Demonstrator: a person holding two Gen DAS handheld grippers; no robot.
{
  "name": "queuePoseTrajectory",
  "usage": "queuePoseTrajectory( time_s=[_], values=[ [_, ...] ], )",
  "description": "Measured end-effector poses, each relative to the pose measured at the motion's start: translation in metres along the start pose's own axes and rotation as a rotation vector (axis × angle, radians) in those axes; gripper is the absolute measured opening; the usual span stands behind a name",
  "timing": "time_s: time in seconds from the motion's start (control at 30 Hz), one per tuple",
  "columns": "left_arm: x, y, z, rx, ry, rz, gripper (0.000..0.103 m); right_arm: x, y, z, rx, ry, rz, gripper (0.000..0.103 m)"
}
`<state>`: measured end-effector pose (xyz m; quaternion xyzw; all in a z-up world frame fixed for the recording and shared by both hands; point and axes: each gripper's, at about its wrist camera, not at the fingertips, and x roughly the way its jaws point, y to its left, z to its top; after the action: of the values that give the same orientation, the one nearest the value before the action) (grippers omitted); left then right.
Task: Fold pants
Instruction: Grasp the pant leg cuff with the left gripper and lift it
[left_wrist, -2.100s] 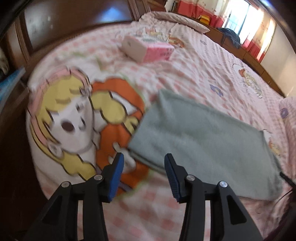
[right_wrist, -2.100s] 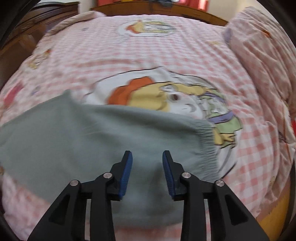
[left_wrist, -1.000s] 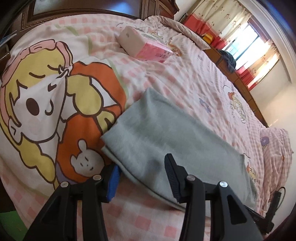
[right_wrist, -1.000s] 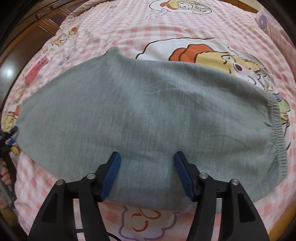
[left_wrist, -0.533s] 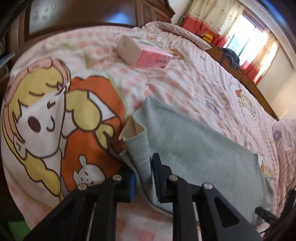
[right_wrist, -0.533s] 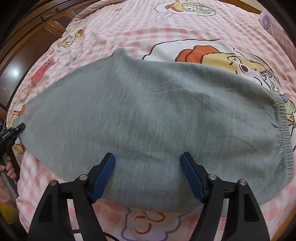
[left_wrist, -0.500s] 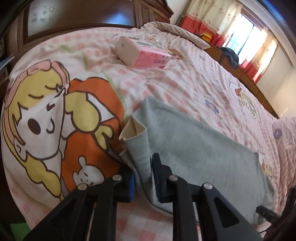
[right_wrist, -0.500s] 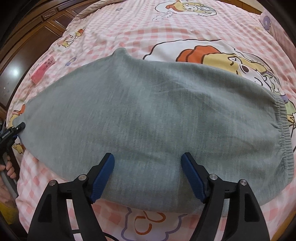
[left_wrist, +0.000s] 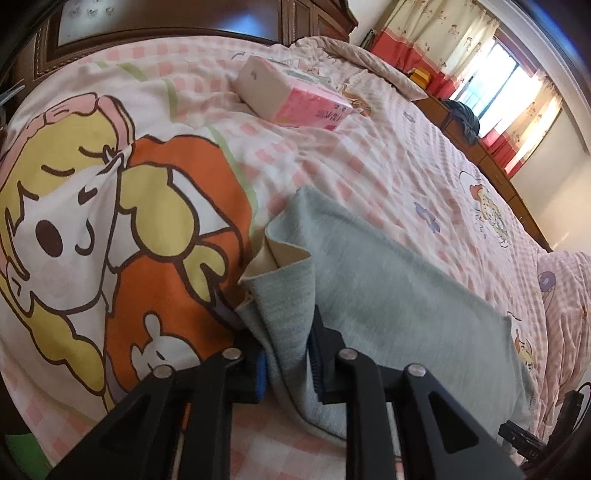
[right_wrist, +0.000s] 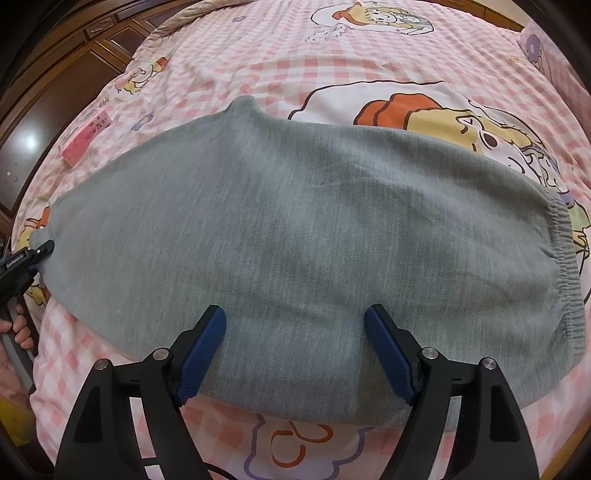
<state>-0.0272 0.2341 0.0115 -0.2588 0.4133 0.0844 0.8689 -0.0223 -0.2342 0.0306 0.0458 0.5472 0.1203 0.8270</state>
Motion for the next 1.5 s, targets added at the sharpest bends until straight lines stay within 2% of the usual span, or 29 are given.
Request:
queuePoseTrajectory(
  time_s=[0.1, 0.3, 0.7, 0.83, 1.1, 1.3, 1.5],
  values=[
    [-0.008, -0.003, 0.003, 0.01, -0.017, -0.017, 0.012, -0.003, 0.002, 0.0, 0.0, -0.002, -0.018, 0.077],
    [-0.041, -0.019, 0.014, 0.015, -0.075, -0.135, 0.011, -0.014, 0.003, -0.001, 0.002, -0.005, -0.036, 0.071],
    [-0.081, -0.101, 0.014, 0.163, -0.087, -0.288, 0.01, -0.047, -0.013, -0.01, 0.053, -0.053, -0.05, 0.069],
    [-0.081, -0.128, 0.009, 0.179, -0.056, -0.346, 0.01, -0.055, -0.019, -0.013, 0.074, -0.066, -0.051, 0.069],
    [-0.069, -0.194, -0.024, 0.313, 0.027, -0.397, 0.01, -0.059, -0.031, -0.02, 0.11, -0.074, -0.033, 0.069],
    [-0.039, -0.233, -0.06, 0.416, 0.124, -0.388, 0.01, -0.057, -0.044, -0.025, 0.15, -0.069, -0.022, 0.069],
    [-0.004, -0.253, -0.093, 0.471, 0.229, -0.358, 0.01, -0.056, -0.053, -0.03, 0.18, -0.06, -0.02, 0.069]
  ],
)
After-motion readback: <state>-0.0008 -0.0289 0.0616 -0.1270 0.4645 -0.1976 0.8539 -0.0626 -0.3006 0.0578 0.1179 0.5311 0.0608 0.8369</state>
